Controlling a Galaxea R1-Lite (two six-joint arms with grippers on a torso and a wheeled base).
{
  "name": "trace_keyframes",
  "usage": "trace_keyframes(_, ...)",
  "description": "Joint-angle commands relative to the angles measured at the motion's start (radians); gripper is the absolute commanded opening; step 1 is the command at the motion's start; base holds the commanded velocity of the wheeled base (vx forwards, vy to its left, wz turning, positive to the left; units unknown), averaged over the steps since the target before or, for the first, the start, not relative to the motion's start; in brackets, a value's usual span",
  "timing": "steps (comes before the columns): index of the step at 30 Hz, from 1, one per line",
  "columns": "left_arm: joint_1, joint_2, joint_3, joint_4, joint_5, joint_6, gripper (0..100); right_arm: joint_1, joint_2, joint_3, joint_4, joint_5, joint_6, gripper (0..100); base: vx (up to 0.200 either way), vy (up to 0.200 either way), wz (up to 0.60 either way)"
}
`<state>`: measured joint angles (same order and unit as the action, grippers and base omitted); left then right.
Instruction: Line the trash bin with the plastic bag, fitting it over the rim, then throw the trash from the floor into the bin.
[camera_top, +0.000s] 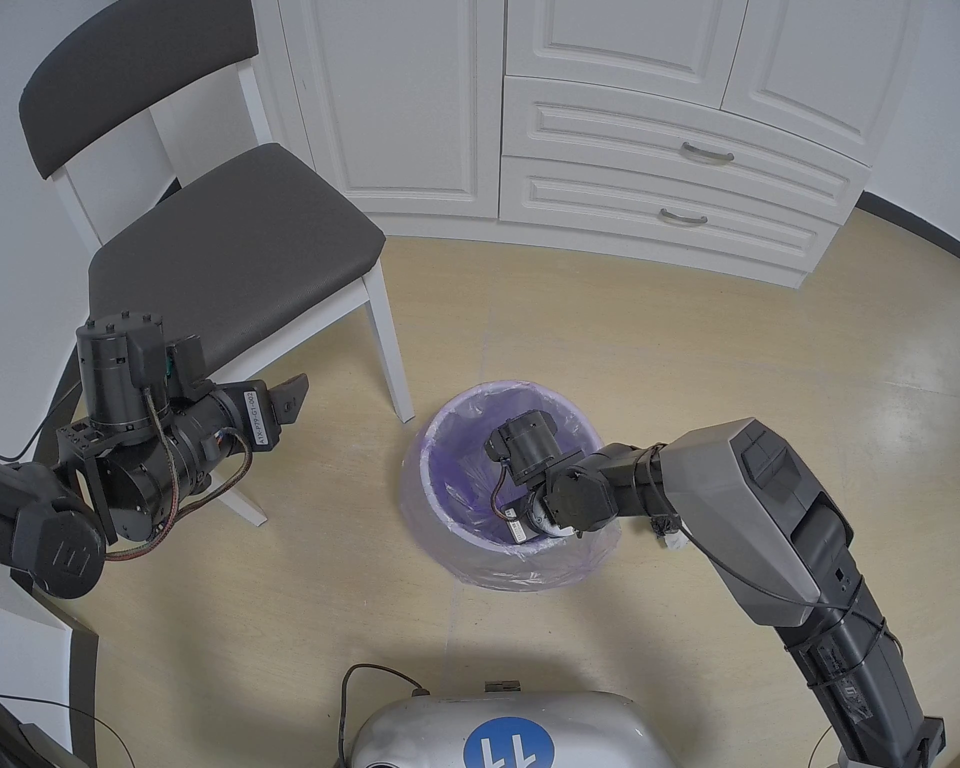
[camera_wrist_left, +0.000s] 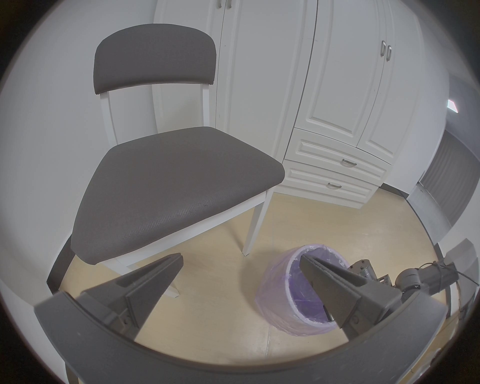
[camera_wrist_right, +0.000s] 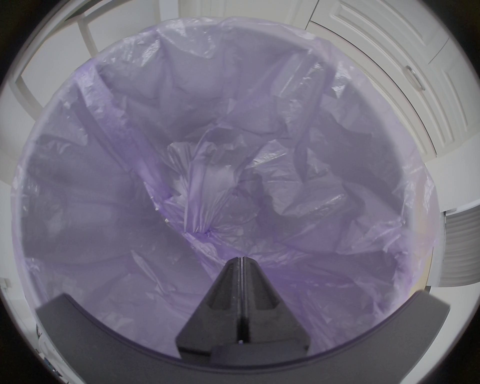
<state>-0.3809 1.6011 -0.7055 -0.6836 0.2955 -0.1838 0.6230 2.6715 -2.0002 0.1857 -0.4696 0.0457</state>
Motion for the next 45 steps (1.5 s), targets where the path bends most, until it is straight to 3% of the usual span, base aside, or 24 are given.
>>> trace_keyframes(1, 0.0, -0.001, 0.0, -0.001, 0.001, 0.0, 100, -0.002, -0.004, 0.0, -0.011, 0.003, 0.003, 0, 0.0, 0.0, 0.0)
trace_keyframes(6, 0.002, 0.0, -0.002, -0.001, 0.001, 0.0, 100, 0.001, -0.004, 0.0, -0.055, 0.011, 0.023, 0, 0.0, 0.0, 0.0)
trace_keyframes(7, 0.002, 0.0, -0.003, -0.001, 0.001, 0.0, 100, 0.004, 0.004, 0.0, -0.135, 0.032, 0.037, 0, 0.0, 0.0, 0.0)
trace_keyframes(21, 0.002, 0.003, -0.005, -0.001, 0.001, -0.002, 100, -0.005, 0.116, 0.0, -0.522, 0.046, 0.036, 0, 0.0, 0.0, 0.0)
trace_keyframes(30, 0.002, 0.002, -0.005, -0.001, 0.001, 0.0, 100, -0.042, 0.16, 0.0, -0.805, 0.031, -0.072, 0, 0.0, 0.0, 0.0)
trace_keyframes(45, 0.002, -0.004, -0.003, -0.001, 0.001, 0.0, 100, -0.062, 0.162, 0.0, -0.89, 0.025, -0.149, 0, 0.0, 0.0, 0.0)
